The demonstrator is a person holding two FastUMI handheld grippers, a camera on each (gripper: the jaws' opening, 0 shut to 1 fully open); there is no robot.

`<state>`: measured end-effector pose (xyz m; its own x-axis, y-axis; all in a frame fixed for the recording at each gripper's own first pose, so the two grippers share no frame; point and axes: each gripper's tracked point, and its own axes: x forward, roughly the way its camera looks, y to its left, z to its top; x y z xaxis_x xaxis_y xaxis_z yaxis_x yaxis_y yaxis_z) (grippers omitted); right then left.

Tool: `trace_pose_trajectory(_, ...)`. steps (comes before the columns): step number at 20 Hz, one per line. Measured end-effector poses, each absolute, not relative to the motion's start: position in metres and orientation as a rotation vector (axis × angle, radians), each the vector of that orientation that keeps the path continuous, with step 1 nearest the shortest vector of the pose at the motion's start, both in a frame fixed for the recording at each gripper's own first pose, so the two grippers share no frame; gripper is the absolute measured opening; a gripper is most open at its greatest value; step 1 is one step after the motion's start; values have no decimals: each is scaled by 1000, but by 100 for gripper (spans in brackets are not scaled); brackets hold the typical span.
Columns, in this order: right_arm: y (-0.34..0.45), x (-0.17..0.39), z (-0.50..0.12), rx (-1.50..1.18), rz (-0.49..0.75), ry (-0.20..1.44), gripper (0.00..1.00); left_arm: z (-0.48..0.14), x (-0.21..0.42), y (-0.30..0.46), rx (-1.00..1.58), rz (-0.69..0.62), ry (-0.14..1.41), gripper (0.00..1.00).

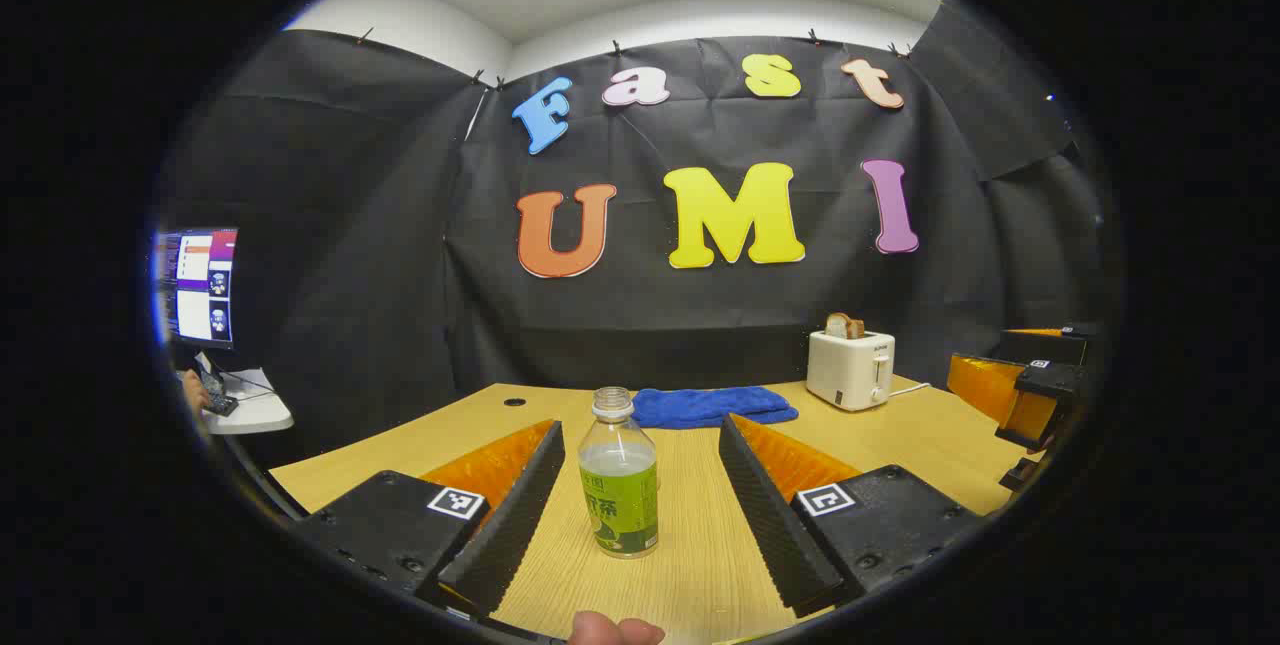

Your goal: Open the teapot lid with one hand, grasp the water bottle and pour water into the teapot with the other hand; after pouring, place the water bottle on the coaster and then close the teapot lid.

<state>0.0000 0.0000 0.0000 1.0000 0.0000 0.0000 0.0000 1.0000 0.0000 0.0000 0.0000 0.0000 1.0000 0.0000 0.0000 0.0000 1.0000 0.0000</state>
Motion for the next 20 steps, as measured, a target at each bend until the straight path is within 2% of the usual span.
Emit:
trace_pose_trajectory(1,-2,1,-1,-1,-3,-4,95,1,1,0,3,-2,2,97)
trace_pose_trajectory(4,-2,0,0,2,-2,-4,97,-1,1,-2,2,-10,8,97)
trace_pose_trajectory(20,-3,0,-3,9,-10,3,95,-6,1,3,4,-10,30,97)
